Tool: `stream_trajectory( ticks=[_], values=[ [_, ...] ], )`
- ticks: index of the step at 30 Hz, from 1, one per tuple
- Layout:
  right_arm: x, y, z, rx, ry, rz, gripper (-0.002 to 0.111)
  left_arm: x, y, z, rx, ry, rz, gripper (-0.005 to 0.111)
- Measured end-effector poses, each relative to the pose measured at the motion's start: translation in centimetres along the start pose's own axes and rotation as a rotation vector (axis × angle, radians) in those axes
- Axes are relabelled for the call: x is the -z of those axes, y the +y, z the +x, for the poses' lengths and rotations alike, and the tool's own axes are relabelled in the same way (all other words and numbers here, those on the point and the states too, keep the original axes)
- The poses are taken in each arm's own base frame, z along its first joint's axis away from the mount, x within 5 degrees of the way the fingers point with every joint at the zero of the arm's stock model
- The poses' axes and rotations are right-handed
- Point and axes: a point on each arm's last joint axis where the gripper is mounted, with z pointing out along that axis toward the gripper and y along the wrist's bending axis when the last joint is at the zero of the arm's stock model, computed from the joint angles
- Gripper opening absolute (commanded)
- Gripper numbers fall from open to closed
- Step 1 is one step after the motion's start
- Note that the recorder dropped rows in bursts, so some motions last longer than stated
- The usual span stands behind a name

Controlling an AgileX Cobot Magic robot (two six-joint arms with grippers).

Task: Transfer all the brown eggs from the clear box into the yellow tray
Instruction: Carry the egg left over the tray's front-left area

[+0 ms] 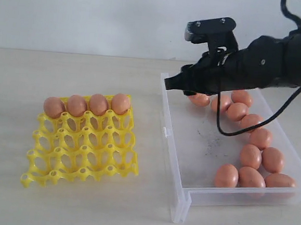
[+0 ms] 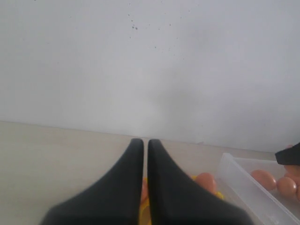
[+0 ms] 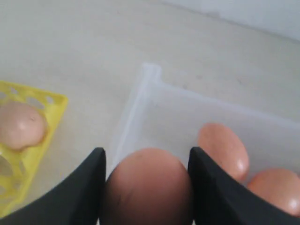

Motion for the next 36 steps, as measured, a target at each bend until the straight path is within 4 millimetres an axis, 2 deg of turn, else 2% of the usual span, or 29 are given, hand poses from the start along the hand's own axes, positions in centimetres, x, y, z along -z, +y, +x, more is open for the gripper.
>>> stream_trajectory(
  ticks=[7, 11, 14, 18, 25, 31, 36],
  values=[
    [0.3, 6.4, -1.2, 0.142, -0.331, -0.116, 0.0, 0.0, 0.0, 0.0, 0.0, 0.0, 0.0, 0.004],
    [-0.1, 9.8, -1.2, 0.182, -0.521, -0.304, 0.0, 0.0, 0.0, 0.0, 0.0, 0.0, 0.0, 0.004],
    [-1.6, 11.4, -0.3, 0.156, -0.592, -0.472, 0.0, 0.0, 0.0, 0.0, 0.0, 0.0, 0.0, 0.004],
    [-4.5, 13.1, 0.8, 0.167, -0.55, -0.633, 0.0, 0.0, 0.0, 0.0, 0.0, 0.0, 0.0, 0.004],
    [-8.6, 15.2, 1.5, 0.179, -0.445, -0.819, 0.0, 0.0, 0.0, 0.0, 0.0, 0.0, 0.0, 0.004],
    [-10.4, 16.6, 1.5, 0.169, -0.419, -0.881, 0.0, 0.0, 0.0, 0.0, 0.0, 0.0, 0.0, 0.004],
    [-11.4, 18.8, 1.9, 0.209, -0.395, -0.884, 0.0, 0.0, 0.0, 0.0, 0.0, 0.0, 0.0, 0.004]
  ],
)
